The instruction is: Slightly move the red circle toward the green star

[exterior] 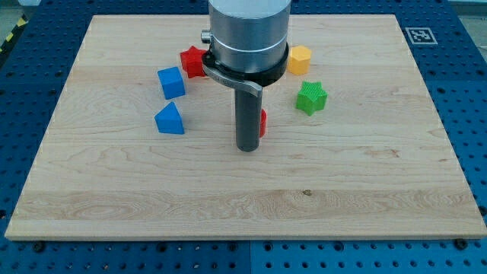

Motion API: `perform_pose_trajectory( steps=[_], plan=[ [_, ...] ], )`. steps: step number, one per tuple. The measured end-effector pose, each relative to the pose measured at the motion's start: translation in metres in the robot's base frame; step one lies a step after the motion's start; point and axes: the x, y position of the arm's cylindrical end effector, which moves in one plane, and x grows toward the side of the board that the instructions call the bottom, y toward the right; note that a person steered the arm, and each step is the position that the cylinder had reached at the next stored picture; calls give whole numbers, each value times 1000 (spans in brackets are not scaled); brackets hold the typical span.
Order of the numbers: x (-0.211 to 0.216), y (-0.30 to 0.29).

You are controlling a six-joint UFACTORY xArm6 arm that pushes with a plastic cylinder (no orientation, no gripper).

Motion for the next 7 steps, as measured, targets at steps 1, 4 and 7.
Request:
perform_pose_trajectory(
  steps=[1, 4, 7],
  plan=[
    [-9, 0],
    [-19, -52],
    [-50, -23]
  ],
)
